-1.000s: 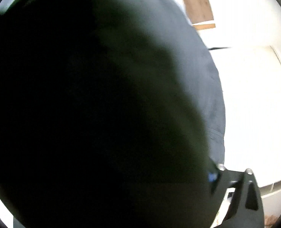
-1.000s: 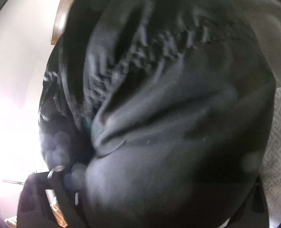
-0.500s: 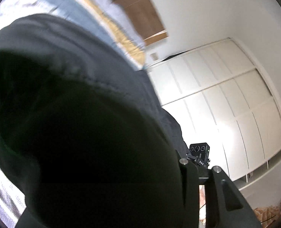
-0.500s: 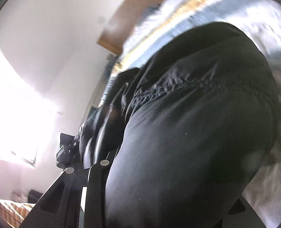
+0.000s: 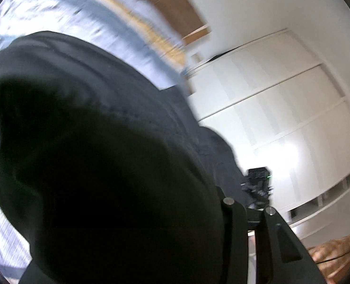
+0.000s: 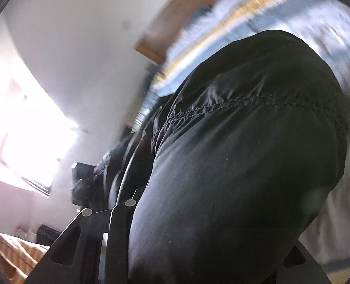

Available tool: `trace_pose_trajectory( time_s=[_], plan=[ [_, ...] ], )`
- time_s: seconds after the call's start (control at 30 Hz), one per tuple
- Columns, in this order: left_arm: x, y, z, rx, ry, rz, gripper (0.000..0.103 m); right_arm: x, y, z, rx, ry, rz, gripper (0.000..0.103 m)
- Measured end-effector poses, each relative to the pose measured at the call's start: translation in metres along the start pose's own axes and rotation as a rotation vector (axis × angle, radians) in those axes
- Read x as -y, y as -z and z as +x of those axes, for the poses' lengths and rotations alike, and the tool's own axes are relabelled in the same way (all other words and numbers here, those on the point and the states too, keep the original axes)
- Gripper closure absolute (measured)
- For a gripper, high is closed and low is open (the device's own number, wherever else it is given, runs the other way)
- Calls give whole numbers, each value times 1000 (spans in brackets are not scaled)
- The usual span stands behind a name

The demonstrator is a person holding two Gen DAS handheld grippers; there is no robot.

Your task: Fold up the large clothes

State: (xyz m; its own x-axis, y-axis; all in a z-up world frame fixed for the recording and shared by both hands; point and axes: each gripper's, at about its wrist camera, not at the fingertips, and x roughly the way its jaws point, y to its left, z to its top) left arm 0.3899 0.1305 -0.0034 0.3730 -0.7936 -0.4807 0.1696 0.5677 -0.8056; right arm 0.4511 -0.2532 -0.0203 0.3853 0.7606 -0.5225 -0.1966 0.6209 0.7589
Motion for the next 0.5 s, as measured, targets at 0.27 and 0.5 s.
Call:
trace_pose_trajectory(
  time_s=[0.27, 0.5],
  plan=[
    [-59, 48, 0, -66, -102, -168, 49, 65, 34, 13, -42, 195, 162, 38],
    [-72, 29, -38, -71, -87, -197, 48, 98, 31, -4, -16, 245, 248, 2]
  ],
)
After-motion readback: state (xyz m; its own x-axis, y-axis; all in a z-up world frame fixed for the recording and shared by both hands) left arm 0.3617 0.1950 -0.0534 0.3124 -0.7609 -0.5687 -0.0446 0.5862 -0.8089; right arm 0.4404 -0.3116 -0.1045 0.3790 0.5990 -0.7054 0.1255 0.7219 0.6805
